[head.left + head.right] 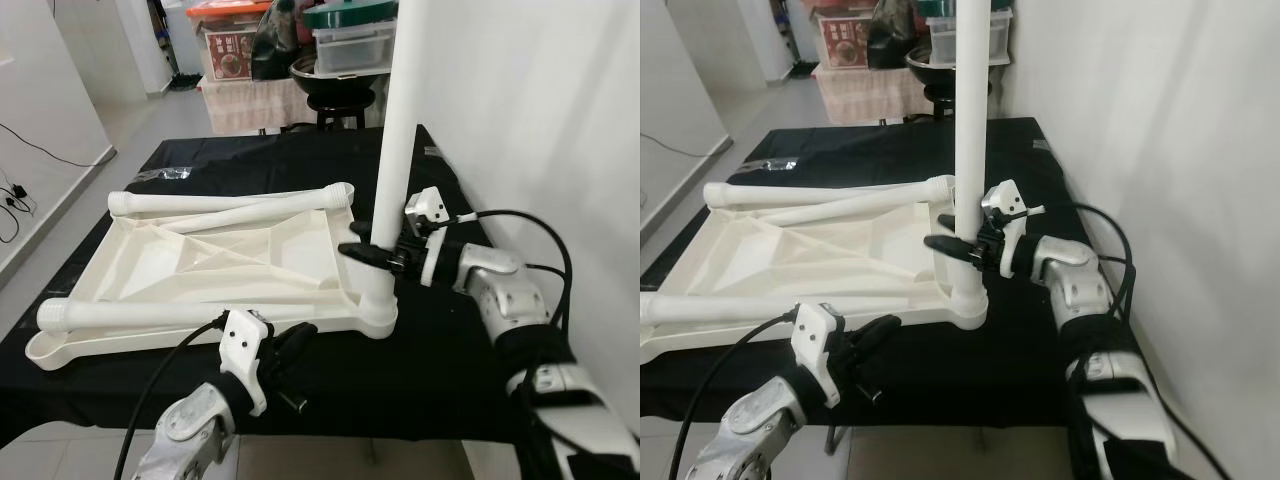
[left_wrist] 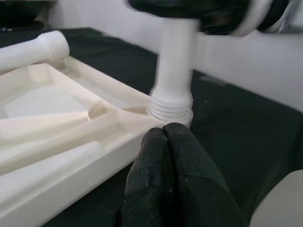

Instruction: Building children table

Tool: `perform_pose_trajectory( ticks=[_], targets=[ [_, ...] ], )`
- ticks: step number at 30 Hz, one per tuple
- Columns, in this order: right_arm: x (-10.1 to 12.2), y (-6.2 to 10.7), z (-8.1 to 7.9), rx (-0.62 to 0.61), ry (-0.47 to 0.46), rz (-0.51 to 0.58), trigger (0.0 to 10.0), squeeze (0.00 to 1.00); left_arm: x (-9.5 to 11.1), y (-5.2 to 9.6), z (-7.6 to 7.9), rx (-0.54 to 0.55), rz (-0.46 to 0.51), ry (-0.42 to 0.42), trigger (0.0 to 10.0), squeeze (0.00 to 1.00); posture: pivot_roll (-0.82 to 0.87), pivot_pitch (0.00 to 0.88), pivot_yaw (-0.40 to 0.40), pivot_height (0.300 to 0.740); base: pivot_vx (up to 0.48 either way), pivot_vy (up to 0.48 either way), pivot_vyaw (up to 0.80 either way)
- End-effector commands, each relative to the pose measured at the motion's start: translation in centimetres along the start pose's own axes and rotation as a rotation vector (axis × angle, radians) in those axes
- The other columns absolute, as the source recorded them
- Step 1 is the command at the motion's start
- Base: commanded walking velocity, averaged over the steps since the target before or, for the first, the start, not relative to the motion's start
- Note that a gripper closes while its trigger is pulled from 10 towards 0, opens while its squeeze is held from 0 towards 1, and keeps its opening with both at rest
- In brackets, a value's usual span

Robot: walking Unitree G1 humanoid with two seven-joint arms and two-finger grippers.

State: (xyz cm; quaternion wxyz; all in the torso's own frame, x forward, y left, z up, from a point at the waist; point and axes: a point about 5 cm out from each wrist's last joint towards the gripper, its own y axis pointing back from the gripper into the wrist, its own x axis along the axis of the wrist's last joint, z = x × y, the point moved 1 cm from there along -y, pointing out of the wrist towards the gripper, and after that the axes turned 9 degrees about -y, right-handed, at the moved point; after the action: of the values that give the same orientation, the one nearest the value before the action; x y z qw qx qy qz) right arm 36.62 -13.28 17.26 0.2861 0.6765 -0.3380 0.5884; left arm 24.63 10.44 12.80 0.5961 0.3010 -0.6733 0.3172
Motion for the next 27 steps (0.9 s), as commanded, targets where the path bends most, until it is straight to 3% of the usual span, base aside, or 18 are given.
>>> perform_pose_trajectory(
  ticks=[1, 2, 3, 4, 7, 13, 14, 15, 16, 17, 18, 20, 22, 23, 24, 25, 26, 27],
  targets=[
    [-3.1, 0.7, 0.2, -0.248, -0.071, -0.048, 0.0, 0.0, 0.0, 0.2, -0.2, 0.005, -0.005, 0.008, 10.0, 0.0, -0.08, 0.0, 0.02, 0.74, 0.0, 0.0, 0.0],
    [-5.1, 1.3, -0.9, -0.349, -0.128, -0.06, 0.0, 0.0, 0.1, 0.2, -0.2, 0.007, -0.003, 0.009, 10.0, 0.0, -0.08, 0.0, 0.02, 0.74, 0.0, 0.0, 0.0],
    [-5.1, 1.3, -0.9, -0.349, -0.128, -0.06, 0.0, 0.0, 0.1, 0.2, -0.2, 0.007, -0.003, 0.009, 10.0, 0.0, -0.08, 0.0, 0.02, 0.74, 0.0, 0.0, 0.0],
    [-4.9, 0.9, -2.0, -0.316, 0.013, -0.052, 0.0, 0.0, 0.1, 0.2, -0.4, 0.006, -0.003, 0.009, 10.0, 0.0, -0.08, 0.0, 0.027, 0.74, 0.0, 0.0, 0.0],
    [-5.3, -0.8, -1.1, -0.261, 0.04, -0.133, 0.0, 0.0, 0.0, -0.1, -0.5, 0.011, -0.004, 0.007, 10.0, 0.0, -0.06, 0.0, -0.003, 0.74, 0.0, 0.0, 0.0],
    [-4.6, -1.0, -1.9, -0.261, 0.118, -0.116, 0.0, 0.0, 0.1, -0.1, -0.9, 0.056, 0.003, 0.003, 10.0, 0.0, -0.07, 0.0, 0.007, 0.74, 0.0, 0.0, 0.0],
    [-4.4, -1.0, -2.2, -0.262, 0.116, -0.105, 10.0, 0.0, 0.1, -0.1, -1.0, 0.067, 0.003, 0.001, 10.0, 0.0, -0.07, 0.0, 0.002, 0.74, 0.0, 0.0, 0.0],
    [-4.4, -1.0, -2.2, -0.262, 0.116, -0.105, 10.0, 0.0, 0.1, -0.1, -1.0, 0.067, 0.003, 0.001, 10.0, 0.0, -0.07, 0.0, 0.002, 0.74, 0.0, 0.0, 0.0],
    [-4.1, -0.9, -2.3, -0.244, 0.064, -0.092, 10.0, 0.23, 0.1, -0.2, -1.0, 0.068, 0.003, 0.0, 10.0, 0.0, -0.07, 0.0, 0.004, 0.74, 0.0, 0.0, 0.0],
    [-3.6, -1.1, -2.7, -0.166, -0.001, -0.077, 10.0, 1.0, 0.1, -0.3, -0.9, 0.057, 0.0, 0.001, 10.0, 0.0, -0.06, 0.0, 0.006, 0.74, 0.0, 0.0, 0.0],
    [-3.6, -1.1, -2.7, -0.166, -0.001, -0.077, 10.0, 1.0, 0.1, -0.3, -0.9, 0.057, 0.0, 0.001, 10.0, 0.0, -0.06, 0.0, 0.006, 0.74, 0.0, 0.0, 0.0],
    [-2.3, -1.5, -3.6, 0.001, -0.045, -0.053, 10.0, 1.0, 0.0, -0.4, -0.8, 0.041, -0.004, 0.006, 10.0, 0.0, -0.06, 0.0, 0.01, 0.74, 0.0, 0.0, 0.0],
    [-1.7, -1.5, -3.7, 0.047, -0.032, -0.045, 10.0, 1.0, 0.0, -0.4, -0.8, 0.039, -0.004, 0.007, 10.0, 0.0, -0.06, 0.0, 0.01, 0.74, 0.0, 0.0, 0.0],
    [-1.0, -1.6, -3.7, 0.112, -0.025, -0.04, 10.0, 0.87, 0.0, -0.4, -0.8, 0.038, -0.005, 0.008, 10.0, 0.0, -0.07, 0.0, 0.012, 0.74, 0.0, 0.0, 0.0],
    [-1.0, -1.6, -3.7, 0.112, -0.025, -0.04, 10.0, 0.87, 0.0, -0.4, -0.8, 0.038, -0.005, 0.008, 10.0, 0.0, -0.07, 0.0, 0.012, 0.74, 0.0, 0.0, 0.0],
    [-0.1, -1.5, -3.5, 0.217, 0.01, -0.041, 10.0, 0.0, 0.0, -0.4, -0.7, 0.035, -0.005, 0.009, 10.0, 0.0, -0.06, 0.0, 0.009, 0.74, 0.0, 0.0, 0.0],
    [-0.1, -1.5, -3.5, 0.217, 0.01, -0.041, 10.0, 0.0, 0.0, -0.4, -0.7, 0.035, -0.005, 0.009, 10.0, 0.0, -0.06, 0.0, 0.009, 0.74, 0.0, 0.0, 0.0],
    [0.8, -1.2, -3.3, 0.345, 0.059, -0.064, 10.0, 0.0, -0.1, -0.4, -0.7, 0.034, -0.006, 0.011, 10.0, 0.0, -0.06, 0.0, 0.007, 0.74, 0.0, 0.0, 0.0]
  ],
)
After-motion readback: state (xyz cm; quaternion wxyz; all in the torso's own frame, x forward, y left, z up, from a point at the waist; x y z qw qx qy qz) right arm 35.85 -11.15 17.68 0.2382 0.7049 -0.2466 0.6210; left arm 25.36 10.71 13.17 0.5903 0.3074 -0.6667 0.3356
